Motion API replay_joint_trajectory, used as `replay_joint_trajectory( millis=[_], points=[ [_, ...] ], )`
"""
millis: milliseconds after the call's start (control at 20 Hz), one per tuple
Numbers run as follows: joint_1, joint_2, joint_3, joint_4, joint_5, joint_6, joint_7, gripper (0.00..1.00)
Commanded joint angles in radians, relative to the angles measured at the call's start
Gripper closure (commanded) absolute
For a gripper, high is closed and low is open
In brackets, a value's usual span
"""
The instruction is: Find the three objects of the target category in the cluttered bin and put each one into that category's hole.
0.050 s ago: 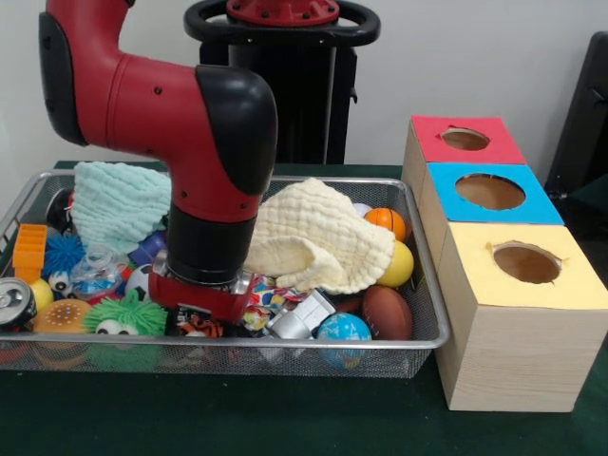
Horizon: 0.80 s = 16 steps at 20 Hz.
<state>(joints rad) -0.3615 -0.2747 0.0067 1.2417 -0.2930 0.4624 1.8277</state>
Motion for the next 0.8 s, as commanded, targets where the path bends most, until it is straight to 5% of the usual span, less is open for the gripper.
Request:
replay_joint_trajectory(
  millis=[50, 400, 800],
  points=[
    [-0.019, 0.097, 0.139, -0.032, 0.087, 0.178, 0.023, 0.00],
    [0.063, 0.090, 0.061, -0.021, 0.132, 0.198, 0.159, 0.00],
    [0.080, 0.091, 0.043, -0.011, 0.181, 0.212, 0.163, 0.00]
  ],
)
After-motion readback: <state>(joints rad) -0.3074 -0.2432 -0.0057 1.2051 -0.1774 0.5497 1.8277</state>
